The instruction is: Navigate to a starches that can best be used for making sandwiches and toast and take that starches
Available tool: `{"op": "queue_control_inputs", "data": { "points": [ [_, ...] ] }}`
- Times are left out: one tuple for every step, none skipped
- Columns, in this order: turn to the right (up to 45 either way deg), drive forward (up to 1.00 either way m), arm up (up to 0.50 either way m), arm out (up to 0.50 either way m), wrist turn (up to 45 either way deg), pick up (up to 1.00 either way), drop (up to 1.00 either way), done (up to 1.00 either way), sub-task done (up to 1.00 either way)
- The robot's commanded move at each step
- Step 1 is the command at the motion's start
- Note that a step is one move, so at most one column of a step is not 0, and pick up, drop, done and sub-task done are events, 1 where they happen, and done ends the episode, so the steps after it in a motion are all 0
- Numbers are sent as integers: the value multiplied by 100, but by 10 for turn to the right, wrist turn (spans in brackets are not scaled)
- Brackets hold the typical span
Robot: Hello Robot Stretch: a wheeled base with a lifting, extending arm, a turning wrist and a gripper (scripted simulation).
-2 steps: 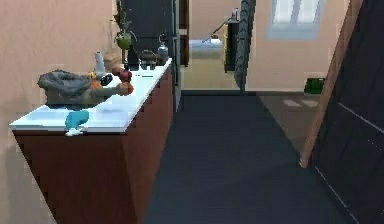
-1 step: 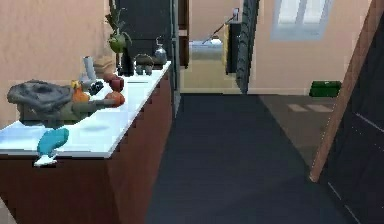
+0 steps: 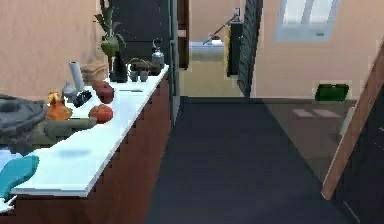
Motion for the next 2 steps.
{"op": "queue_control_inputs", "data": {
  "points": [
    [450, 0, 0, 0, 0, 0, 0, 0, 0],
    [0, 20, 0, 0, 0, 0, 0, 0, 0]
  ]
}}
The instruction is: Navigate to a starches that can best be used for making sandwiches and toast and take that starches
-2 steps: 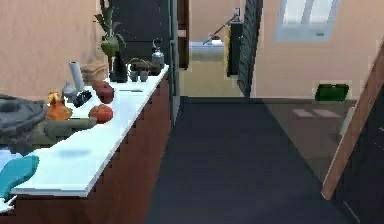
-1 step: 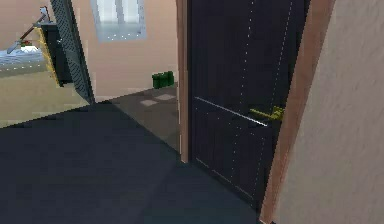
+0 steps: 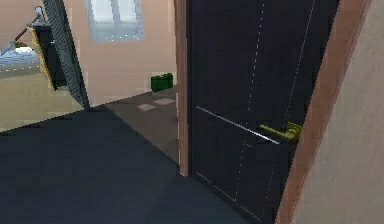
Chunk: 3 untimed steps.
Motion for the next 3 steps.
{"op": "queue_control_inputs", "data": {
  "points": [
    [-360, 0, 0, 0, 0, 0, 0, 0, 0],
    [0, 100, 0, 0, 0, 0, 0, 0, 0],
    [0, 25, 0, 0, 0, 0, 0, 0, 0]
  ]
}}
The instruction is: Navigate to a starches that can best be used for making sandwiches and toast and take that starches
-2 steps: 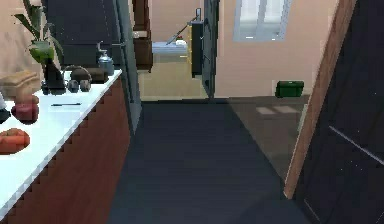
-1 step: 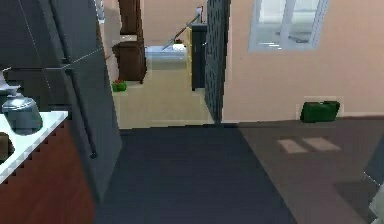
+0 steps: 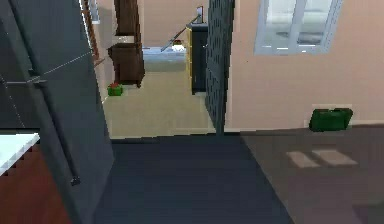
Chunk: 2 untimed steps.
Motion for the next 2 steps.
{"op": "queue_control_inputs", "data": {
  "points": [
    [-450, 0, 0, 0, 0, 0, 0, 0, 0],
    [-450, 0, 0, 0, 0, 0, 0, 0, 0]
  ]
}}
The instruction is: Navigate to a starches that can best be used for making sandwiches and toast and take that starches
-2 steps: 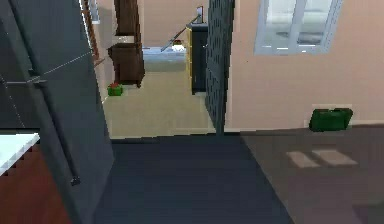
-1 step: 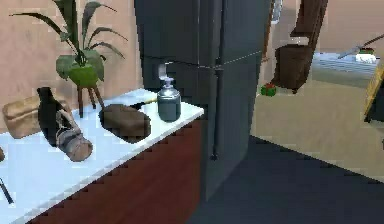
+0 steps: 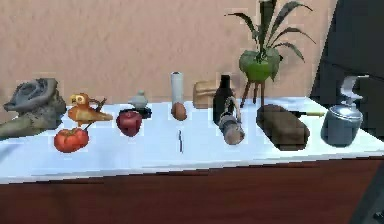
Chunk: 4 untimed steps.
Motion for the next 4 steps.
{"op": "queue_control_inputs", "data": {
  "points": [
    [-450, 0, 0, 0, 0, 0, 0, 0, 0],
    [-180, 0, 0, 0, 0, 0, 0, 0, 0],
    [0, 0, 50, 0, 0, 0, 0, 0, 0],
    [0, 0, 38, 0, 0, 0, 0, 0, 0]
  ]
}}
